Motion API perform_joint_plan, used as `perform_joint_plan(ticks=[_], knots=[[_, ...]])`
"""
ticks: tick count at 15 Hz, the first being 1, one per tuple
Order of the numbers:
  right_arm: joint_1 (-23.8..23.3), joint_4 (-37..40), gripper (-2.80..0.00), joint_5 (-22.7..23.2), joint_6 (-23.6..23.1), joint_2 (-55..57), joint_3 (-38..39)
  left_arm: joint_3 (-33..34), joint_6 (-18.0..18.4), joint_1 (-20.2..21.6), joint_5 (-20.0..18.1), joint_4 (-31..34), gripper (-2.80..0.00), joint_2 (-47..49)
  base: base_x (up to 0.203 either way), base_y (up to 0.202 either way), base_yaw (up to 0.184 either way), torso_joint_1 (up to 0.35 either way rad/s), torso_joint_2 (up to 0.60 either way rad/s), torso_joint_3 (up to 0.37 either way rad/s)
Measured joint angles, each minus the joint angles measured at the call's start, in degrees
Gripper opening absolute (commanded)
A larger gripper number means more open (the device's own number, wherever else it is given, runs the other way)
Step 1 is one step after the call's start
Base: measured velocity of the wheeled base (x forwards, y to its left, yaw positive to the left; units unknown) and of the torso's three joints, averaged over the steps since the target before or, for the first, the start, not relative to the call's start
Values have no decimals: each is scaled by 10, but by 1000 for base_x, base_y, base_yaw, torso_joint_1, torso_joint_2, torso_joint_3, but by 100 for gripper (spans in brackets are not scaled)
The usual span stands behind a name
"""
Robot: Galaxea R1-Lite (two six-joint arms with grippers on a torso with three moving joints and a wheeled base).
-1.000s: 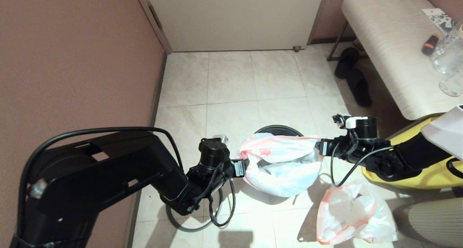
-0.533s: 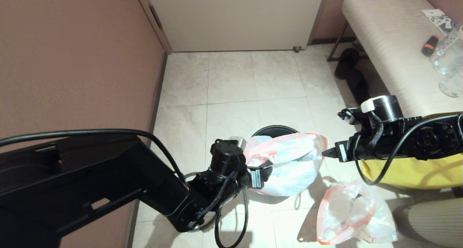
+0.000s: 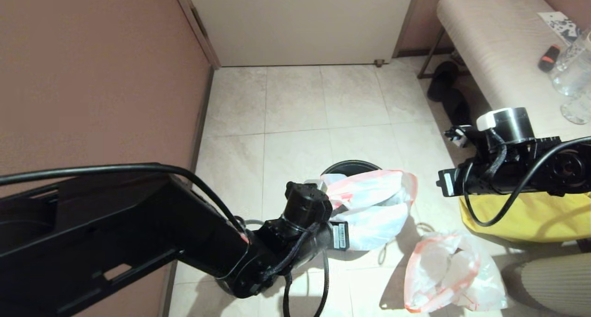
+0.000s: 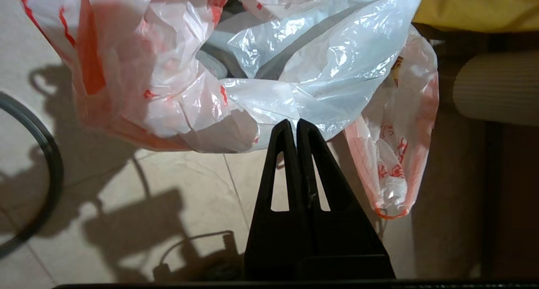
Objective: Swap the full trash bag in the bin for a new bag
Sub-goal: Put the new garbage bag on the trash can
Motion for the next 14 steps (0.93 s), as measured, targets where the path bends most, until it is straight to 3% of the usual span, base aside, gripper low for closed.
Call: perform_joint_plan(ticks=[4,7,8,14], knots=[[-6,1,-280,0,2,0,-9,-76,-92,0,-1,115,-280,25,0,0,0,0,0,0],[-8,8,-280,0,3,0,-10,-109,-103,15,1,119,-280,59,0,0,0,0,0,0],[-8,8,-280,0,3,0,-11,-115,-104,19,1,119,0,67,0,0,0,0,0,0],[-8,8,-280,-1,3,0,-14,-116,-103,11,0,125,0,79,0,0,0,0,0,0]])
